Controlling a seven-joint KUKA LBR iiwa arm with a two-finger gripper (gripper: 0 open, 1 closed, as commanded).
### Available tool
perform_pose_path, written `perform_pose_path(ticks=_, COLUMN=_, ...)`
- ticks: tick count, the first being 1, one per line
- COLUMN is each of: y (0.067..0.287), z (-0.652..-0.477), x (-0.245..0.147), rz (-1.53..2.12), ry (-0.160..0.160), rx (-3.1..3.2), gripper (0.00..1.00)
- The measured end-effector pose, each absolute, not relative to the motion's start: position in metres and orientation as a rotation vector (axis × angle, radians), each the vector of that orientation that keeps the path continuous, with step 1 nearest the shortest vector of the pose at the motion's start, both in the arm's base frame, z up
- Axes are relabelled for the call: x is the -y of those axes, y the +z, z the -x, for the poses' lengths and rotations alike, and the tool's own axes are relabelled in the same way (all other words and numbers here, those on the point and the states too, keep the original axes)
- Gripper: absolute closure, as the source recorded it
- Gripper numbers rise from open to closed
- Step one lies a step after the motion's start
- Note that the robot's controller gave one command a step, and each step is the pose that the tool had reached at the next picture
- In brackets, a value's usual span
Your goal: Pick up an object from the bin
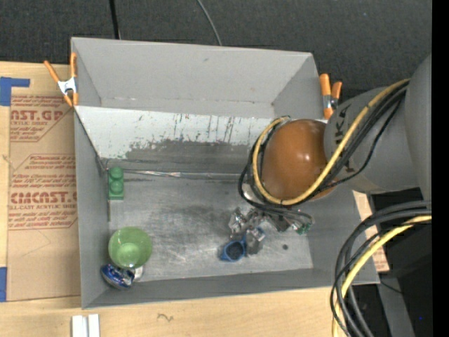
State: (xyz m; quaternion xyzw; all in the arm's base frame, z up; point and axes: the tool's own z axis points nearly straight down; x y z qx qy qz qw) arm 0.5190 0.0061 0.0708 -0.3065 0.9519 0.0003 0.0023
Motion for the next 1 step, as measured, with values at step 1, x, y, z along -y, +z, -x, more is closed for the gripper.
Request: perform_pose_path(ticks=1, y=0.2145, z=-0.5249, x=0.0026, rz=1.526, ry=-0.004, rx=-2.738, gripper=1.0)
